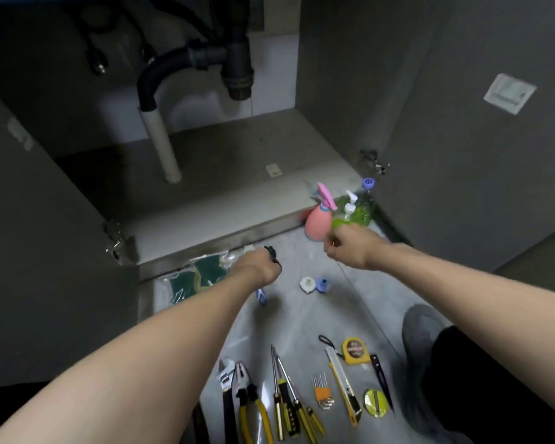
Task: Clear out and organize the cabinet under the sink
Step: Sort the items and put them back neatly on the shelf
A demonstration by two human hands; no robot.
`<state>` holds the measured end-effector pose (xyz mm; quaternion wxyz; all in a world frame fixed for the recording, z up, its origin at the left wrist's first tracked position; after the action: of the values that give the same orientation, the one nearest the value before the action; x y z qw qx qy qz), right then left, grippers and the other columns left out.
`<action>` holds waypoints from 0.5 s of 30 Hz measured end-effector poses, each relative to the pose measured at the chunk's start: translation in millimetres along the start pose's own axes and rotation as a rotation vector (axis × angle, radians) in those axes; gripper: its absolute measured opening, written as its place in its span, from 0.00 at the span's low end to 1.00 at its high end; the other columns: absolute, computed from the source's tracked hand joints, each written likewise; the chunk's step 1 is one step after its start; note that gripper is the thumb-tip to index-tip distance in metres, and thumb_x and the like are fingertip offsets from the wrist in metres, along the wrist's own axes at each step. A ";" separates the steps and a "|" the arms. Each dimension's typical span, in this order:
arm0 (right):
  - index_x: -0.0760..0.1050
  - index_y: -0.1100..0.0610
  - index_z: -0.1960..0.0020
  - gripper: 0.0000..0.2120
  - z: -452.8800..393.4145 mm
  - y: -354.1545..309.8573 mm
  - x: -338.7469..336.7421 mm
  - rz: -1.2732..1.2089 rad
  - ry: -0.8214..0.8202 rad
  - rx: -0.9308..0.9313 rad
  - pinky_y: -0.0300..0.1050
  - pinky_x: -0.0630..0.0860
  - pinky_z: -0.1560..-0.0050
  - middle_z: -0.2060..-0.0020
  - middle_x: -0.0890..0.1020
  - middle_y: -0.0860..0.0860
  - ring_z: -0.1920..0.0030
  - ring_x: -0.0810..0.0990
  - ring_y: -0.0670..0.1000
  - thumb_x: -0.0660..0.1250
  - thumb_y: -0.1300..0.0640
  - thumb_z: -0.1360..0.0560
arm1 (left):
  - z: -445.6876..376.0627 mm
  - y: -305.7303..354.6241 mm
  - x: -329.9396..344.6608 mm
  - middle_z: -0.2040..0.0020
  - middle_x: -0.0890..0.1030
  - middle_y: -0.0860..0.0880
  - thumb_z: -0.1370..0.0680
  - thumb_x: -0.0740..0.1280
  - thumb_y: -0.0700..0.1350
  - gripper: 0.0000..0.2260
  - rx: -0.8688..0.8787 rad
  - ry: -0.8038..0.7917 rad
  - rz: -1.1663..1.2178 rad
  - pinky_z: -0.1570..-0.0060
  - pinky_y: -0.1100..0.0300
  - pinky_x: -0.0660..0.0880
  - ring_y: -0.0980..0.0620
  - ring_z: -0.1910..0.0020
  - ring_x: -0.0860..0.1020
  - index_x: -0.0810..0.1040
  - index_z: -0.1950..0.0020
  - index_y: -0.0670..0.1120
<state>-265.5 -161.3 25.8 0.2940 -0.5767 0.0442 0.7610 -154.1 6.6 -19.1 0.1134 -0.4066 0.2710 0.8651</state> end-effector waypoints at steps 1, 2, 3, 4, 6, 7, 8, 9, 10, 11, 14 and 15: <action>0.78 0.52 0.55 0.05 -7.6 6.8 -21.5 0.056 0.001 0.001 0.44 0.72 0.55 0.51 0.83 0.55 0.50 0.80 0.58 0.64 0.53 0.26 | -6.0 15.8 -16.4 0.49 0.84 0.39 0.25 0.62 0.45 0.09 0.033 0.021 0.001 0.53 0.55 0.78 0.39 0.48 0.82 0.81 0.54 0.43; 0.78 0.52 0.53 0.06 -14.8 13.4 -40.4 0.104 0.005 0.008 0.44 0.72 0.55 0.50 0.82 0.55 0.49 0.80 0.58 0.64 0.52 0.26 | -12.4 30.8 -31.5 0.49 0.84 0.39 0.26 0.63 0.46 0.10 0.064 0.039 0.004 0.54 0.56 0.77 0.39 0.48 0.83 0.81 0.53 0.43; 0.79 0.52 0.50 0.08 -22.6 20.0 -56.2 0.143 0.011 0.016 0.45 0.72 0.55 0.48 0.82 0.55 0.48 0.80 0.58 0.64 0.51 0.25 | -18.7 44.7 -45.2 0.49 0.84 0.39 0.26 0.63 0.48 0.12 0.090 0.051 0.014 0.55 0.57 0.76 0.40 0.48 0.83 0.82 0.53 0.42; 0.80 0.52 0.47 0.11 -30.2 27.3 -69.2 0.179 0.015 0.027 0.45 0.73 0.53 0.47 0.82 0.55 0.47 0.80 0.58 0.64 0.51 0.25 | -25.4 58.0 -56.9 0.50 0.85 0.40 0.27 0.63 0.52 0.15 0.115 0.057 0.038 0.56 0.57 0.75 0.40 0.49 0.83 0.82 0.53 0.42; 0.79 0.51 0.43 0.12 -47.6 45.2 -84.3 0.247 0.022 0.053 0.44 0.72 0.53 0.43 0.82 0.54 0.43 0.80 0.58 0.64 0.51 0.25 | -42.1 81.2 -72.6 0.55 0.85 0.41 0.35 0.60 0.60 0.23 0.161 0.061 0.102 0.55 0.55 0.78 0.40 0.53 0.83 0.82 0.57 0.43; 0.79 0.50 0.42 0.12 -58.2 55.9 -87.6 0.271 0.037 0.072 0.43 0.70 0.53 0.42 0.81 0.54 0.42 0.80 0.58 0.64 0.51 0.24 | -54.8 90.3 -77.2 0.56 0.85 0.41 0.37 0.60 0.61 0.23 0.176 0.076 0.129 0.54 0.52 0.80 0.41 0.55 0.83 0.81 0.59 0.43; 0.78 0.50 0.42 0.12 -69.6 67.8 -89.0 0.287 0.058 0.094 0.44 0.70 0.52 0.41 0.81 0.54 0.41 0.80 0.58 0.63 0.52 0.25 | -71.8 98.5 -78.9 0.57 0.85 0.40 0.35 0.63 0.58 0.20 0.187 0.099 0.147 0.53 0.51 0.81 0.40 0.55 0.83 0.81 0.60 0.43; 0.78 0.50 0.42 0.12 -81.0 80.3 -88.3 0.295 0.076 0.115 0.45 0.71 0.51 0.40 0.80 0.55 0.40 0.80 0.59 0.63 0.53 0.25 | -90.5 106.5 -77.3 0.56 0.85 0.40 0.31 0.65 0.55 0.15 0.194 0.123 0.157 0.52 0.50 0.81 0.40 0.54 0.83 0.80 0.62 0.43; 0.77 0.51 0.42 0.12 -90.5 90.7 -85.2 0.287 0.087 0.132 0.46 0.72 0.50 0.39 0.80 0.55 0.40 0.79 0.59 0.63 0.53 0.25 | -107.2 111.6 -73.5 0.56 0.85 0.40 0.28 0.66 0.53 0.13 0.196 0.151 0.158 0.51 0.50 0.81 0.41 0.53 0.83 0.80 0.63 0.44; 0.76 0.52 0.42 0.12 -102.3 103.2 -80.7 0.267 0.093 0.149 0.47 0.72 0.49 0.39 0.79 0.56 0.40 0.79 0.60 0.63 0.54 0.25 | -126.3 118.1 -66.8 0.55 0.85 0.41 0.26 0.67 0.55 0.14 0.194 0.177 0.152 0.52 0.51 0.80 0.41 0.52 0.82 0.80 0.63 0.44; 0.75 0.52 0.41 0.13 -137.5 131.0 -66.0 0.235 0.043 0.141 0.47 0.72 0.48 0.38 0.79 0.57 0.40 0.79 0.61 0.64 0.56 0.25 | -175.2 134.3 -37.1 0.50 0.83 0.42 0.27 0.65 0.67 0.23 0.147 0.179 0.124 0.57 0.56 0.74 0.41 0.49 0.81 0.80 0.60 0.46; 0.74 0.52 0.40 0.14 -149.1 136.1 -63.5 0.243 0.032 0.116 0.47 0.74 0.47 0.39 0.79 0.57 0.40 0.79 0.61 0.64 0.56 0.24 | -189.2 139.5 -25.9 0.49 0.83 0.43 0.28 0.64 0.70 0.26 0.143 0.155 0.116 0.56 0.57 0.73 0.42 0.47 0.81 0.81 0.57 0.47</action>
<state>-196.1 -359.1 -3.2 0.2315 -0.5613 0.1623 0.7778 -74.0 -214.3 -45.6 0.0706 -0.4469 0.3631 0.8146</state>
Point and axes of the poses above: each hand's wrist, its own z-axis away from the middle knuckle, its own x-axis out of the palm, y = z × x, the point moved 7 cm from there along -z, towards the middle knuckle
